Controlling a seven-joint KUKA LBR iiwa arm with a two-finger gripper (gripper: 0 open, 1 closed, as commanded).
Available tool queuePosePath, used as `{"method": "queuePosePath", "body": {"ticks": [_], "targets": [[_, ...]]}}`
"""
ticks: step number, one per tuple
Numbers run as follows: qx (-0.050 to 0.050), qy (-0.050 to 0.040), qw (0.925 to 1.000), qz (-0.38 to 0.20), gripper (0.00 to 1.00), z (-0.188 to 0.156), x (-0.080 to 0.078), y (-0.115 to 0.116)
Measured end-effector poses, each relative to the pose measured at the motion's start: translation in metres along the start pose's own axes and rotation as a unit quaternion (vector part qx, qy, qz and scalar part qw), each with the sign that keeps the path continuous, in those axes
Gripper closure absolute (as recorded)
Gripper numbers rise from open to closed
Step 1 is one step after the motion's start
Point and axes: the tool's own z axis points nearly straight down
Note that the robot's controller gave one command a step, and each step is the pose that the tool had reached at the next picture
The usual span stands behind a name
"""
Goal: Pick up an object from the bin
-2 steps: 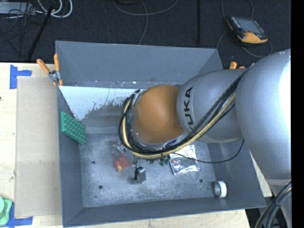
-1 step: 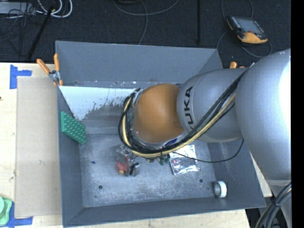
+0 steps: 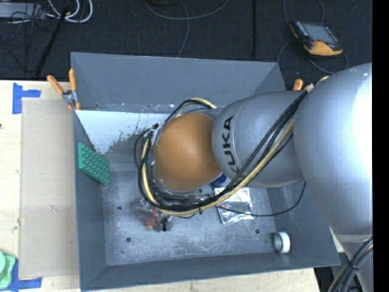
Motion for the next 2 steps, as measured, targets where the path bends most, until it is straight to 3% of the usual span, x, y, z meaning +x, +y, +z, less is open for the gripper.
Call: {"method": "queuePosePath", "body": {"ticks": [1, 2], "targets": [[-0.003, 0.0019, 0.9996, 0.029, 1.00, -0.033, -0.042, -0.034], [-0.002, -0.0002, 1.0000, 0.006, 1.00, -0.165, -0.051, -0.022]]}}
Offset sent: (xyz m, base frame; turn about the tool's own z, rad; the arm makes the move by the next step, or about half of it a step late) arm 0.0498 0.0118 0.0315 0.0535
